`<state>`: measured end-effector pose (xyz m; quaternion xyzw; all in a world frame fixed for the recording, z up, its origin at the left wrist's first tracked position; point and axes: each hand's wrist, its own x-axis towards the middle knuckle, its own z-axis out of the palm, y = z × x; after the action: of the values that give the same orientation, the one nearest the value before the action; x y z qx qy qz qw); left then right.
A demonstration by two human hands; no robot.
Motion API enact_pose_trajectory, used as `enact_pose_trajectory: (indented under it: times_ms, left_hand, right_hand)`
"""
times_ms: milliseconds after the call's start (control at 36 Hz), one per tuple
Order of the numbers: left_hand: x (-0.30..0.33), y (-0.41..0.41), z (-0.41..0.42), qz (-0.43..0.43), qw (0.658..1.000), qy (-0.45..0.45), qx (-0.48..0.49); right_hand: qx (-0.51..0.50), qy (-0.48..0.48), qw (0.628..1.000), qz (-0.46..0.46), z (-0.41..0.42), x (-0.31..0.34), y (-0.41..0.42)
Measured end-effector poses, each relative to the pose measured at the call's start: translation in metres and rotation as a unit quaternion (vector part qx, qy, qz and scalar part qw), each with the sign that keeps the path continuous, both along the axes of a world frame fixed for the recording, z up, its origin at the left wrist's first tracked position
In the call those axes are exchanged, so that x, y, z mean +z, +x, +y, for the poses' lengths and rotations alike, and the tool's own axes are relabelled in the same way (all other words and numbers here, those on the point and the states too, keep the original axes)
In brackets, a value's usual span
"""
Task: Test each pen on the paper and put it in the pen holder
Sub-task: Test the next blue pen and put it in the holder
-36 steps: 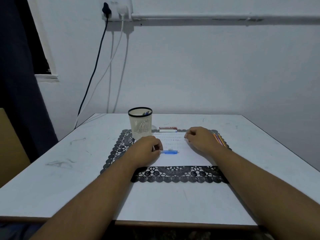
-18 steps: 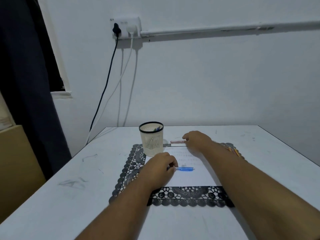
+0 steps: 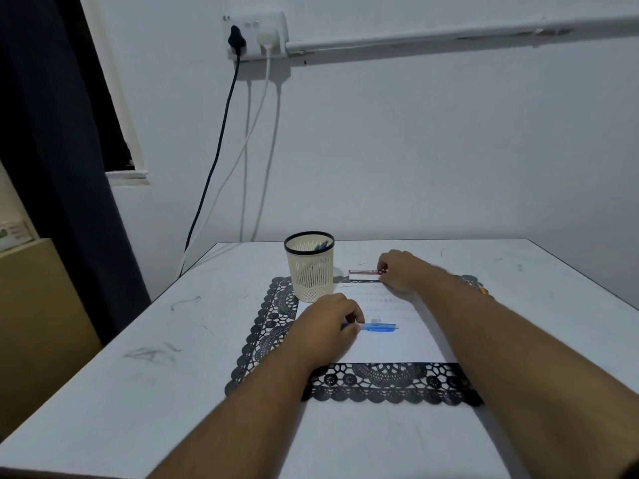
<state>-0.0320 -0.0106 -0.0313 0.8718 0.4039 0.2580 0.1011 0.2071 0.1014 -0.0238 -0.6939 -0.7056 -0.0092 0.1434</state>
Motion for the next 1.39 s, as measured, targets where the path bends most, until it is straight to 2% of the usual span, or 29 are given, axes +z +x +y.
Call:
enact_pose_trajectory:
  times_ms: [139, 306, 667, 750, 1000, 1083, 1222, 1389]
  left_hand:
    - [0.001, 0.001, -0.001, -0.001, 1.000, -0.006, 0.002]
    - [0.002, 0.001, -0.003, -0.001, 1.000, -0.013, 0.001]
    - [0.000, 0.000, -0.002, -0.006, 1.000, -0.020, 0.001]
    - [0.001, -0.001, -0.002, -0.005, 1.000, -0.024, 0.001]
    - [0.009, -0.004, 0.003, -0.022, 0.998, -0.051, -0.010]
    - [0.012, -0.004, 0.002, -0.044, 0.999, -0.024, -0.005]
    - [0.012, -0.005, 0.001, -0.131, 0.989, 0.070, 0.015]
    - [0.009, -0.004, 0.002, -0.098, 0.985, 0.142, 0.007]
  right_hand:
    - [-0.004, 0.005, 0.999, 0.054, -0.001, 0.002, 0.003]
    - [-0.015, 0.021, 0.997, 0.076, -0.002, 0.004, 0.005]
    - [-0.068, 0.042, 0.992, 0.094, -0.012, -0.001, 0.007]
    - [-0.087, 0.073, 0.989, 0.092, -0.018, 0.002, 0.005]
    - [0.002, 0.110, 0.958, 0.264, -0.065, 0.035, 0.003]
    - [0.021, 0.103, 0.947, 0.302, -0.091, 0.036, -0.003]
    - [0.071, 0.086, 0.932, 0.345, -0.126, 0.034, -0.018]
    - [0.112, 0.091, 0.908, 0.393, -0.150, 0.018, -0.030]
